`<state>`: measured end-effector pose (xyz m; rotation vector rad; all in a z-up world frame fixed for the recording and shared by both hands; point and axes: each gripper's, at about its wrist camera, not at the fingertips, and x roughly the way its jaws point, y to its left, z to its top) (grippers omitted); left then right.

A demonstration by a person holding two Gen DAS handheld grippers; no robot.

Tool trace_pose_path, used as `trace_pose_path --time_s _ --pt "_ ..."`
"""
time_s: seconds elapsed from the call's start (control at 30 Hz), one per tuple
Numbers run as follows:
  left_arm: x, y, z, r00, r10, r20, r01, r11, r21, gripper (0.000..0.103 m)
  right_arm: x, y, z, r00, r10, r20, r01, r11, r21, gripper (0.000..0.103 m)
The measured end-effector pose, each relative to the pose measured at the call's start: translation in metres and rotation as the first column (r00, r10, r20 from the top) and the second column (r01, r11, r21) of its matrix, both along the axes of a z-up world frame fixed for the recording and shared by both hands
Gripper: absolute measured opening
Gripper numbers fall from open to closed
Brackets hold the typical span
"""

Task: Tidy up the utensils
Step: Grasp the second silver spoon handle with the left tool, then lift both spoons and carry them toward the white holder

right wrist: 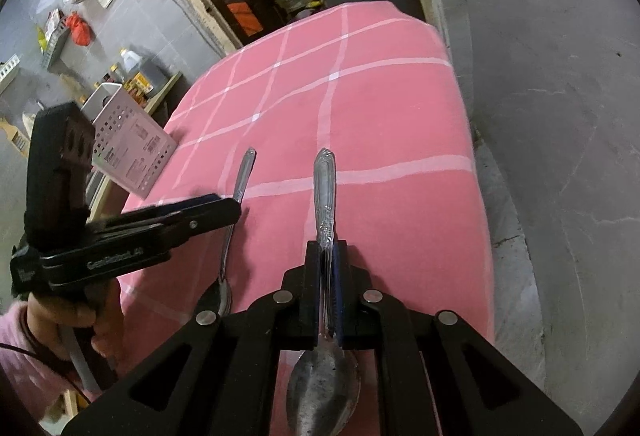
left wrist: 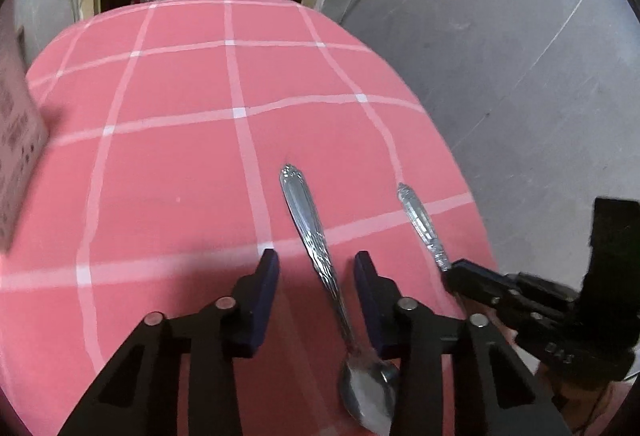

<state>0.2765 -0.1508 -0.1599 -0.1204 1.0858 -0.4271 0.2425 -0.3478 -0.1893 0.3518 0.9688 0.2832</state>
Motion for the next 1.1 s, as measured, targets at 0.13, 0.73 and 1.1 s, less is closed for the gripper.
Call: trace_pose_path --time_s 0.13,0.73,1.1 --pt "0.016 -0.007 0.001 0.998 -0.048 -0.043 0.051 0.996 0.074 0.028 0.014 0.003 0.001 0.999 0.051 -0.018 -0.051 0.999 -0.009 0.006" --pt "0.047 0.018 -0.01 0.954 0.022 -0.298 -0.061 0.991 -0.12 0.006 0.078 0.026 0.003 0.969 0.113 -0.221 -0.146 0.98 -0.136 0.022" --pt "0.005 0.026 0.0 0.962 0.025 -0.271 -0.09 0.969 -0.229 0.002 0.059 0.0 -0.003 0.966 0.048 -0.254 -0.027 0.996 0.084 0.013"
